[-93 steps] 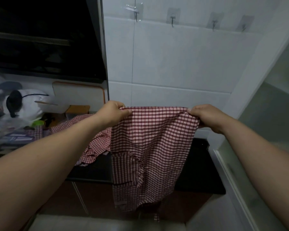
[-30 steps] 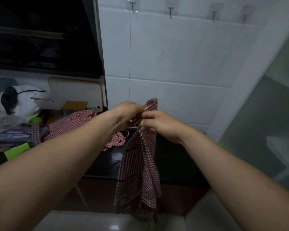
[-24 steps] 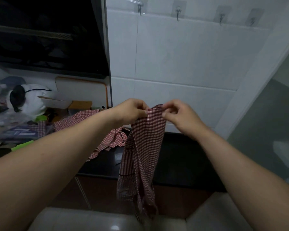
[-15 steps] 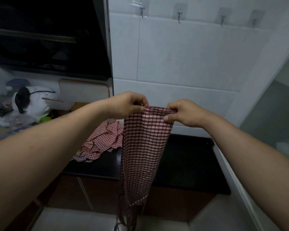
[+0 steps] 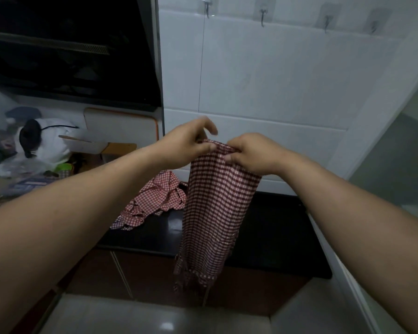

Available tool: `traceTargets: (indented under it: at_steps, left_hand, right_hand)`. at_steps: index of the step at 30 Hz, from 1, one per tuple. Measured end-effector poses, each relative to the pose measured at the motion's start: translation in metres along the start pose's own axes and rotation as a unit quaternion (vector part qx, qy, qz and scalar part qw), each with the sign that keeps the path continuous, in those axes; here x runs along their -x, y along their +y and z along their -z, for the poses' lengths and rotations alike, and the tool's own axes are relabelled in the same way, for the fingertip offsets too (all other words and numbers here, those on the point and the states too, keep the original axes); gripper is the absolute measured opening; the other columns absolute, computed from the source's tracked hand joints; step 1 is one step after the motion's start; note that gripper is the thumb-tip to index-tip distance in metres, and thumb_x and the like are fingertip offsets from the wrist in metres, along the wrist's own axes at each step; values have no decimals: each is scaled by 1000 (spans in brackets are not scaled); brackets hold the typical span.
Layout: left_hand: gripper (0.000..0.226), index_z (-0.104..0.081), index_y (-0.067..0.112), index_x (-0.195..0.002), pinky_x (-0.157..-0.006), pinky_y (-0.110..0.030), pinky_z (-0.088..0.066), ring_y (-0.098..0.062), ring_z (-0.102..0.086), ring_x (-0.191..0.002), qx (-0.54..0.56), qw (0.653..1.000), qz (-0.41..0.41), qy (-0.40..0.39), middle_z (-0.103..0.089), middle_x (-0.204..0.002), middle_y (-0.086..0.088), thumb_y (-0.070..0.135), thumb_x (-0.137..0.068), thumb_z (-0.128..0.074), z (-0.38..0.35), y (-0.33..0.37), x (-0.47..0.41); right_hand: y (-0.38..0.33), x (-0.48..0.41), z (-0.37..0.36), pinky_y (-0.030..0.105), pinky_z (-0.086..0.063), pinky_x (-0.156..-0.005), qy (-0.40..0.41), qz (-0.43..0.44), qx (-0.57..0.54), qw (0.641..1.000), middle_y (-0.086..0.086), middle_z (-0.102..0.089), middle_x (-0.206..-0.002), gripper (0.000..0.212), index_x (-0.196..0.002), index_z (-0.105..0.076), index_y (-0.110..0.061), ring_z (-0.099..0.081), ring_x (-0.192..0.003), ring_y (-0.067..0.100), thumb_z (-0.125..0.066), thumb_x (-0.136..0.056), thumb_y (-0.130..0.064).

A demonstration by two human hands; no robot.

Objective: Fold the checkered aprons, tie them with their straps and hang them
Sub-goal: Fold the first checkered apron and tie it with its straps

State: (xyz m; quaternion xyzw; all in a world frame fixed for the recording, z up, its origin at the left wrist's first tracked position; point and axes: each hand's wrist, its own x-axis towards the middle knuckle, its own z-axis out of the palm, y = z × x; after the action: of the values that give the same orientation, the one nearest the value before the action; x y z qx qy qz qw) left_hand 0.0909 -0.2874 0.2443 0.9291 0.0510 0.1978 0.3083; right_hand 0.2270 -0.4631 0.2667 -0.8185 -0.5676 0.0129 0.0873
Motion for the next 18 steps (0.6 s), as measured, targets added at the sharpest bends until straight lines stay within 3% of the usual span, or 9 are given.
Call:
traceTargets:
  at_steps: [3,5,8,10,12,15,18]
  left_hand:
    - [6,-67,23,-96,-80,-33,-57,-6,-67,-84,70,997,33,-14,-71,-88,8,24,-97,-73,-4,-7,6]
    - [13,-68,20,-86,-74,-35,-55,-6,-65,-79,70,997,33,-29,-71,-82,4,19,-98,-72,-13,-7,8]
    - [11,-68,15,-89,-70,-34,-52,-8,-60,-74,77,997,27,-10,-68,-81,-2,21,-97,-73,-23,-5,4]
    - [4,-72,15,-101,-79,-30,-55,-9,-67,-85,164,986,37,2,-73,-91,2,17,-97,-73,-26,-5,6]
    - [23,-71,19,-120,-94,-26,-56,-7,-72,-103,252,965,69,-37,-77,-110,6,17,-97,-72,-30,-9,15]
    - [24,-71,28,-120,-107,-36,-52,0,-70,-105,224,957,134,-122,-76,-114,17,26,-96,-74,-53,-31,34]
    - [28,-73,30,-123,-114,-41,-48,-5,-68,-114,201,951,160,-174,-75,-120,18,28,-96,-74,-74,-59,50]
  right_hand:
    - [4,1,18,32,-46,-78,-30,0,-9,1000,-6,-66,-88,14,-96,-70,-20,-63,-92,20,-66,-100,-33]
    - [-1,-2,21,33,-46,-78,-71,3,37,997,-10,-62,-88,15,-96,-65,-24,-61,-92,18,-67,-98,-39]
    - [-11,-9,14,39,-51,-80,-52,8,50,997,-7,-62,-85,16,-91,-64,-23,-62,-89,21,-64,-98,-37]
    - [-15,-9,16,43,-54,-82,-17,5,46,999,-1,-68,-89,17,-88,-66,-20,-65,-92,26,-63,-98,-33]
    - [-16,-9,28,42,-53,-83,7,0,38,999,5,-72,-98,21,-96,-70,-15,-65,-95,26,-61,-100,-33]
    - [-16,-8,53,35,-50,-84,17,-14,9,1000,4,-74,-103,21,-107,-73,-15,-66,-97,23,-61,-102,-31]
    - [-11,-6,81,33,-49,-87,47,-31,-12,998,3,-75,-106,21,-114,-74,-17,-67,-98,22,-62,-102,-29]
